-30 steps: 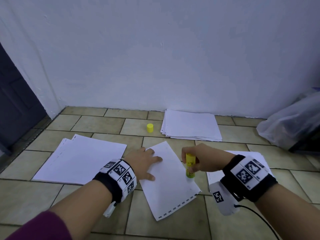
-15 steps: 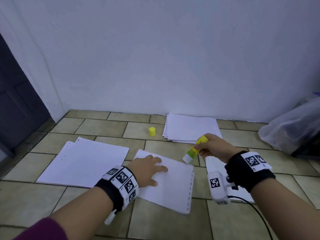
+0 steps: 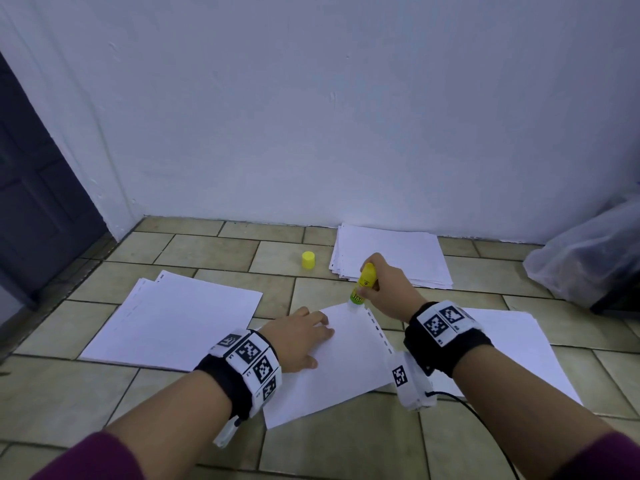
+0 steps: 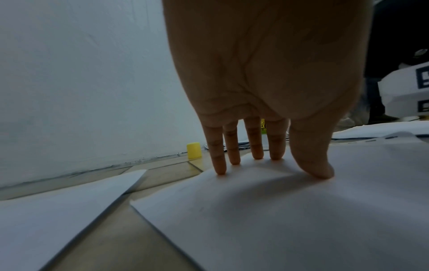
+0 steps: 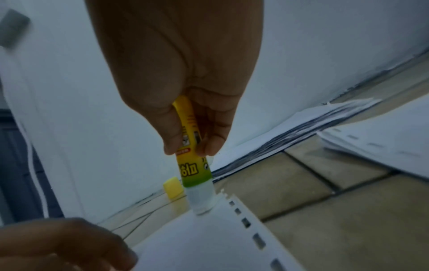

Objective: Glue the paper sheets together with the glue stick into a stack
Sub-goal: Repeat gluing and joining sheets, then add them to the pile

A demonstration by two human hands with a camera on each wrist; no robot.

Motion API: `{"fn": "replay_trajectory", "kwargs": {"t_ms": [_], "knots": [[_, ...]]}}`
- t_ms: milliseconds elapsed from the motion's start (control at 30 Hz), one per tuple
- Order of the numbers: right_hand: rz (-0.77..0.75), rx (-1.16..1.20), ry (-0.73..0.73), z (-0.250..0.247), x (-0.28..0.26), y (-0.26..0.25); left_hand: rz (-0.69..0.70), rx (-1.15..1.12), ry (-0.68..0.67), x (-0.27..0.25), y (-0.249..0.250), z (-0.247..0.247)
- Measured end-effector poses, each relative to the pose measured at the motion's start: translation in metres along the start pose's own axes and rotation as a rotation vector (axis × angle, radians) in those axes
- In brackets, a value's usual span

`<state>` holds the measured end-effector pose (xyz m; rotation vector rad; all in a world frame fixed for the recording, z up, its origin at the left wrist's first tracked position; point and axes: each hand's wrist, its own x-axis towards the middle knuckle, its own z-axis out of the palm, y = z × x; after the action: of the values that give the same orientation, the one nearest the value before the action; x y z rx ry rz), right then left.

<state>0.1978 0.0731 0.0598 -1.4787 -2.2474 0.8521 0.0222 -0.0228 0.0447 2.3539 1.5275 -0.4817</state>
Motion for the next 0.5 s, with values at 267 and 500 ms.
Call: {"fn": "replay_trajectory", "kwargs": {"t_ms": [267, 500], "knots": [[-0.057, -0.314, -0.377, -0.027, -0.028, -0.003, -0.020, -0.047, -0.015, 0.003, -0.003, -0.002], [-0.046, -0.339, -0.564, -0.033, -0.042, -0.001, -0.047, -0.055, -0.031, 0.002, 0.001, -0.005]]}}
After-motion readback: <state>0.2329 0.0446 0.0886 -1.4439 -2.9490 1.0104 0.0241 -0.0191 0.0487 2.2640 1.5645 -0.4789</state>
